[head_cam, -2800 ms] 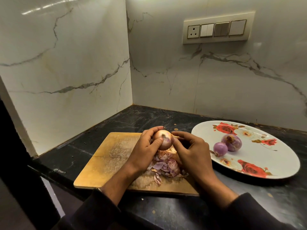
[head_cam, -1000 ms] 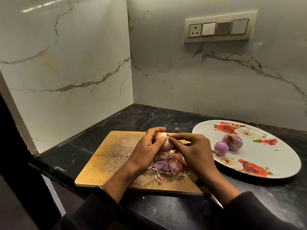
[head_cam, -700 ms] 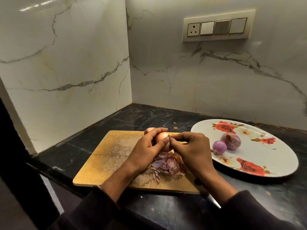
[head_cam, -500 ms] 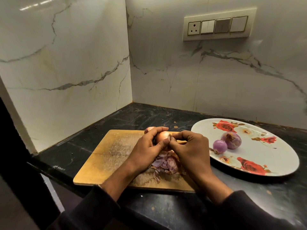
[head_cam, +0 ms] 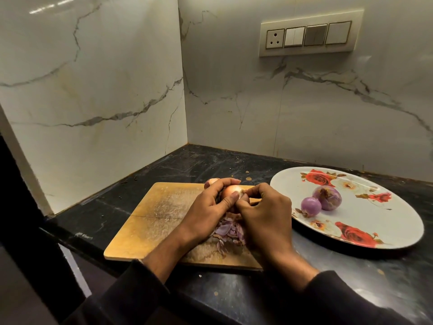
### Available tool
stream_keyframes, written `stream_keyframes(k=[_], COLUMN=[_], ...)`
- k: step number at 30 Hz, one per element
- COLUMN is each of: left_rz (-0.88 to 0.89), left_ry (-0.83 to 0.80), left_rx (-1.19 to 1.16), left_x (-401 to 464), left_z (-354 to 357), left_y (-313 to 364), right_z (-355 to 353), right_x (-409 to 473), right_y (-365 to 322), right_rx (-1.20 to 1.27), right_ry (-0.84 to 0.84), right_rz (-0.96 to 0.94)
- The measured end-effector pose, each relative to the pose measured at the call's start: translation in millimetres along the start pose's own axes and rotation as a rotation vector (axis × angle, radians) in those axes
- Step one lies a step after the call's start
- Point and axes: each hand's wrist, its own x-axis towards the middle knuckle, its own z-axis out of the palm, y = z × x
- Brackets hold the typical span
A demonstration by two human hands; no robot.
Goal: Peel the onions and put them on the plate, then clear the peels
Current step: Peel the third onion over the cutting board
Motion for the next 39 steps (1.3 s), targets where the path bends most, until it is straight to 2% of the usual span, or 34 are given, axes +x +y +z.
stream_keyframes(k=[7, 14, 20, 26, 29, 34, 39], left_rz=[-0.007, -0.008, 0.000, -0.003, 0.002, 0.022, -0.004], left_ry=[-0.022, -0.013, 0.022, 0.024, 0.014, 0.003, -0.024], left_rx=[-0.046, -0.038, -0.062, -0.036, -0.039, 0.018, -0.048], left_x=[-0.3, -0.3, -0.3, -0.2, -0.8, -1.9, -3.5], left_z=[-0.2, -0.5, -0.2, 0.4, 0.8, 0.2, -1.0], left_y=[0.6, 1.4, 2.7, 2.4, 3.6, 2.9, 4.7], right_z=[-0.8, 1.0, -7.6, -13.7, -14.1, -9.6, -7.7], right_x=[2.0, 5.2, 10.8, 15.4, 17.5, 13.8, 9.5], right_y=[0.5, 5.7, 1.9, 7.8, 8.8, 4.1, 3.6], right_rx=[0.210, 0.556, 0.313, 0.132, 0.086, 0.113, 0.106], right_ry=[0.021, -0.032, -0.106, -0.149, -0.168, -0.101, -0.059], right_rz=[0.172, 0.446, 0.135, -0.072, -0.088, 0.001, -0.012])
